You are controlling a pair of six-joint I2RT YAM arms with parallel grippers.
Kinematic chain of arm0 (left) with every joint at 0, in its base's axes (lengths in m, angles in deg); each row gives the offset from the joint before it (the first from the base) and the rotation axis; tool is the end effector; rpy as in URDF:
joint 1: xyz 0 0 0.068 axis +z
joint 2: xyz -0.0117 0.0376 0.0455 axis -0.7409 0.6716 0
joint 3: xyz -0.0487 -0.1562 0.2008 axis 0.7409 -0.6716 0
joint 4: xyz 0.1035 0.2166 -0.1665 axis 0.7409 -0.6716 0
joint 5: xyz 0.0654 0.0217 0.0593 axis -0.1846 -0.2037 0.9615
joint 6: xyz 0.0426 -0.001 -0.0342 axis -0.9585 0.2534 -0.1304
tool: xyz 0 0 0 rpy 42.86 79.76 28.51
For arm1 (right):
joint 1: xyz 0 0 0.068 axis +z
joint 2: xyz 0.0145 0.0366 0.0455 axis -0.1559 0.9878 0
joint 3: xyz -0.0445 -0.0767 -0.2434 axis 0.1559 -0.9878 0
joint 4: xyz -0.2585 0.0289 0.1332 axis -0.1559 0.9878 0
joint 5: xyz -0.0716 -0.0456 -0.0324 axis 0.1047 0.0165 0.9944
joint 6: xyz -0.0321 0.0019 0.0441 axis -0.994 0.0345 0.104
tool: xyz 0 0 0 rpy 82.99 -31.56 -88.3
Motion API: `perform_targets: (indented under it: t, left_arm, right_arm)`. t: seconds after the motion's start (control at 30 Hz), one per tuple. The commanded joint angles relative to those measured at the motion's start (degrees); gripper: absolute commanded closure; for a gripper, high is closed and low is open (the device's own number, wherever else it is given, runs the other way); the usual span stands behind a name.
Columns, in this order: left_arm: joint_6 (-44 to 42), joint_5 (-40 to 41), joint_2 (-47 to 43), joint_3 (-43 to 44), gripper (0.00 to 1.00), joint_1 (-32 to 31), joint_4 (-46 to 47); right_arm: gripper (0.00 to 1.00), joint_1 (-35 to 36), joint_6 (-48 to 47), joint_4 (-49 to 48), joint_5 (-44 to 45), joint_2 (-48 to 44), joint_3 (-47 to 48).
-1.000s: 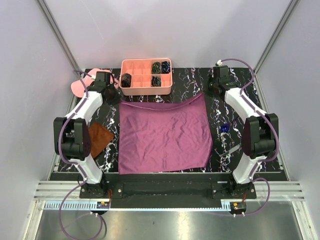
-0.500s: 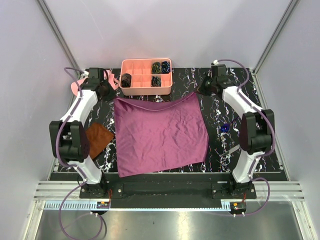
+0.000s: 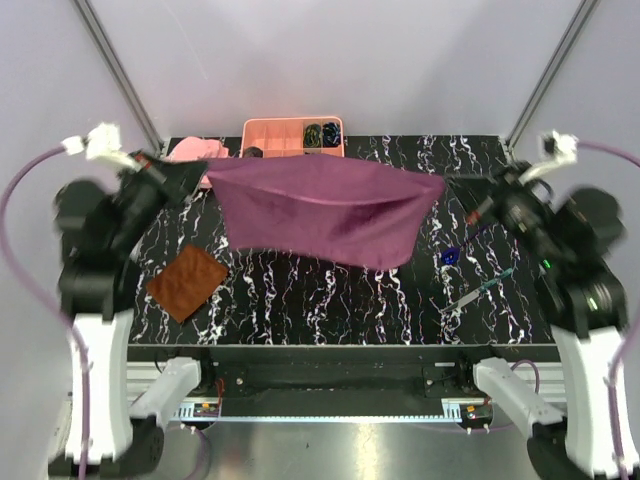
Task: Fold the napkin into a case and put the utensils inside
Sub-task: Fold and flatten the napkin at the center of the board.
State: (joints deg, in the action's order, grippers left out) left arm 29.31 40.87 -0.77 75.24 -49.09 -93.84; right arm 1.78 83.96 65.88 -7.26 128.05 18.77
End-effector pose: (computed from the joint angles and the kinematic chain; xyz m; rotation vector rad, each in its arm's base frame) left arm 0.1939 -0.0173 0.4916 -0.2165 1.6463 -0.7956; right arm 0.1748 0.0448 0.4979 -0.0567 1.6390 0.7275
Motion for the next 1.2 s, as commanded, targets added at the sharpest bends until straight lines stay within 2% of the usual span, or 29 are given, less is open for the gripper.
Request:
perform_targets:
  t: [0.0,0.13,0.23,0.37,0.47,0.53,0.67,0.77,0.8,0.87,0.97,1.0,1.17]
  left_arm:
    - [-0.83,-5.55,-7.91,2.39,1.00,0.14,2.10]
    - [-1.71,-4.50,-14.15,9.48,1.00,0.14,-0.45]
    - [-3.11,-3.45,-15.22,14.50,1.00,-2.04,-3.61]
    - [-2.76,-1.15,-15.57,16.54,1.00,-3.91,-4.23]
    - [-1.89,-0.54,-15.05,14.36,1.00,-3.99,-4.41]
    - [-1.27,1.12,-14.52,10.51,1.00,-3.99,-4.50]
    - [1.36,9.01,-12.15,1.88,1.00,-3.99,-5.99]
    - [2.33,9.65,-6.10,-2.17,1.00,-3.99,-4.77]
    - [2.60,9.57,-2.86,-4.61,1.00,-3.99,-3.11]
    - [2.08,10.70,0.58,-7.17,1.00,-3.99,2.93]
    - [2.76,11.16,9.19,-9.47,1.00,-3.47,6.83]
    - [2.86,10.19,14.08,-8.60,1.00,-3.21,7.36]
    - [4.35,8.95,27.21,-8.68,1.00,-2.68,15.17]
  right_arm:
    - [1.00,-0.20,-3.72,10.92,-7.40,-6.31,5.80]
    - [1.00,-0.20,-5.57,15.04,-10.84,-11.33,12.84]
    - [1.00,-0.20,-4.96,15.76,-12.61,-13.80,17.50]
    - [1.00,-0.20,-3.81,16.28,-12.97,-14.95,20.32]
    - [1.00,-0.20,-4.34,18.13,-8.14,-14.86,20.42]
    - [1.00,-0.20,-4.95,20.92,-0.77,-13.55,19.36]
    - [1.00,-0.20,-5.75,23.23,11.45,-9.42,13.50]
    - [1.00,-0.20,-6.01,22.01,19.36,-2.49,8.14]
    - [1.00,-0.20,-6.62,18.69,21.12,-1.33,6.37]
    - [1.00,-0.20,-6.98,14.64,22.45,0.86,1.29]
    - [1.00,-0.20,-7.68,5.23,23.78,7.70,-4.61]
    - [1.00,-0.20,-8.29,0.77,23.43,9.47,-5.85]
    - [1.00,-0.28,-10.31,-10.24,24.39,22.98,-9.20]
